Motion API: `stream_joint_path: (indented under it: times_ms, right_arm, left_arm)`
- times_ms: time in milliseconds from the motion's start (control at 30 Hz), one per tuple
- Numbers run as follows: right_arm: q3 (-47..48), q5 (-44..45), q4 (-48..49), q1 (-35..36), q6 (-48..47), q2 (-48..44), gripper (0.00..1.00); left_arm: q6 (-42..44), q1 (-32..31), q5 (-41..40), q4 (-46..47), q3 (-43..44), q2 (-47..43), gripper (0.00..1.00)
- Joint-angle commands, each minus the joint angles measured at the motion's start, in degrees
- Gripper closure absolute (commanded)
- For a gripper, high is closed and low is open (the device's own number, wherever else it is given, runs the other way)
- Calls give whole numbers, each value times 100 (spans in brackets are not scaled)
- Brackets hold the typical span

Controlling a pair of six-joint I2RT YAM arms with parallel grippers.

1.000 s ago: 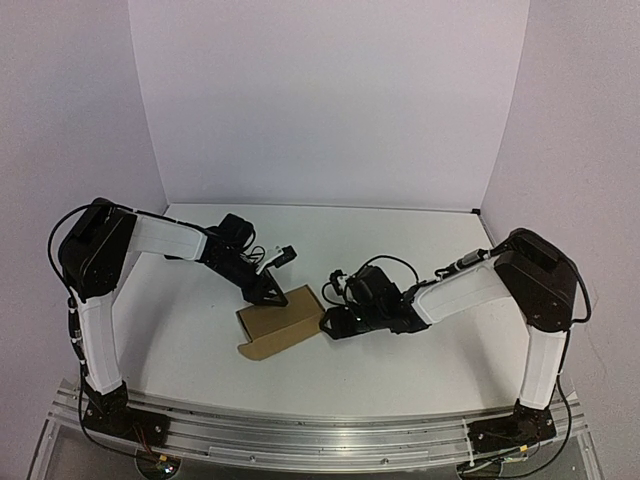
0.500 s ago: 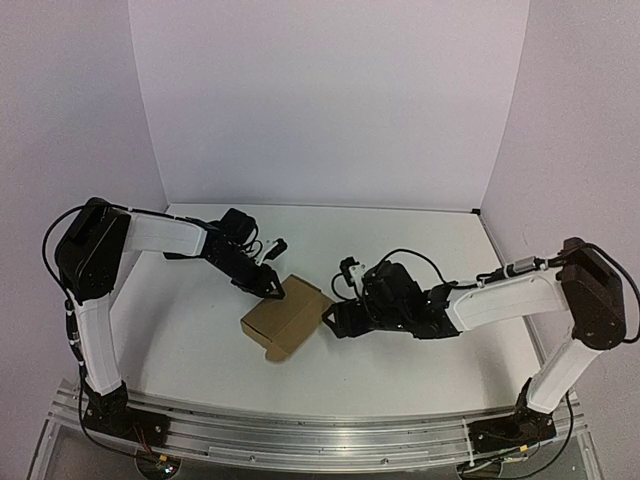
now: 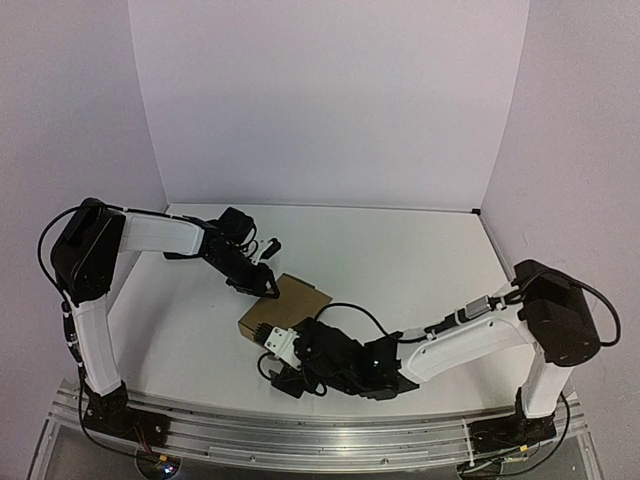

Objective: Fold the paper box

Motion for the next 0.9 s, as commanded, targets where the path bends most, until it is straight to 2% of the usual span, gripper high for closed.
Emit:
stream_joint_path:
  times_ms: [0, 133, 367, 567, 867]
  right_arm:
    - [564, 1358, 181, -74, -1204, 476, 2]
    - [796, 1691, 179, -114, -1503, 882, 2]
    - [966, 1599, 172, -256, -1452, 1213, 2]
    - [1087, 1682, 172, -405, -1393, 1246, 2]
    - [1048, 1783, 82, -496, -1291, 1199, 9]
  left_arm:
    - [143, 31, -417, -320, -200, -43, 64]
    - [212, 8, -335, -275, -267, -33, 64]
    - [239, -5, -293, -227, -299, -37, 65]
    - [286, -14, -254, -175, -349, -63, 65]
    - [359, -14, -241, -168, -322, -48, 66]
